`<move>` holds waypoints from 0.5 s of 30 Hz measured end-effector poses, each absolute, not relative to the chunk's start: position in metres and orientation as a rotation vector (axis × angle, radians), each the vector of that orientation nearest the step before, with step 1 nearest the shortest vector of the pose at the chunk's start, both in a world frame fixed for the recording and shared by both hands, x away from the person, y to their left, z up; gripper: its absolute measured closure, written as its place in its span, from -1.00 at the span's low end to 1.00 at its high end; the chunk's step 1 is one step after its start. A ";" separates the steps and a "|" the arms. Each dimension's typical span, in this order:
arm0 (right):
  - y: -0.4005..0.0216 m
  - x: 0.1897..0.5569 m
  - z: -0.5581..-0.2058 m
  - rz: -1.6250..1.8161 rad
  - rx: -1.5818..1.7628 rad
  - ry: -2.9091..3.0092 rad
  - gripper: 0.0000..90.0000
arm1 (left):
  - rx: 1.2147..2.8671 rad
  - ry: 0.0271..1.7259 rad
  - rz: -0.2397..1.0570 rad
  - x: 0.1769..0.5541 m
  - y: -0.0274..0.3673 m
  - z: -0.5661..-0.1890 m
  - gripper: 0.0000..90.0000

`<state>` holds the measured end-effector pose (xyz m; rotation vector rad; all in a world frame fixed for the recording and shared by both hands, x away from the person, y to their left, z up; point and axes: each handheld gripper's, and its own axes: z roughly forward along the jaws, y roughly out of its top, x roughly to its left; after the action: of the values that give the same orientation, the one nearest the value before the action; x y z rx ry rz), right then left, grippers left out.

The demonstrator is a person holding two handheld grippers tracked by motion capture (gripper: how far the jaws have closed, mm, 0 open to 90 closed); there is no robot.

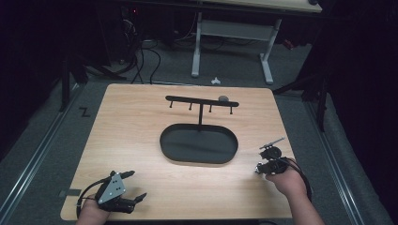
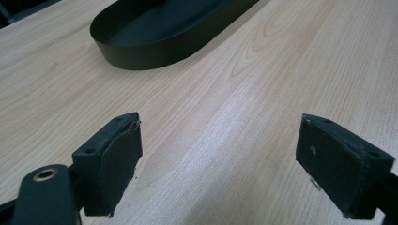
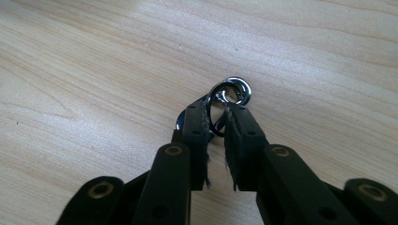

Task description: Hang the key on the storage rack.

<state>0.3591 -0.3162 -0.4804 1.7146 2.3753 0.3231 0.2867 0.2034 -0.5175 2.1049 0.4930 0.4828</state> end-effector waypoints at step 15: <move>-0.322 0.358 -0.475 0.329 1.724 2.333 0.96 | 2.109 0.491 0.481 0.287 0.203 -0.518 -0.66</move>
<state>0.3578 -0.3216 -0.4745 1.7237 2.3325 0.3286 0.2867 0.2032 -0.5175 2.1085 0.4914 0.4813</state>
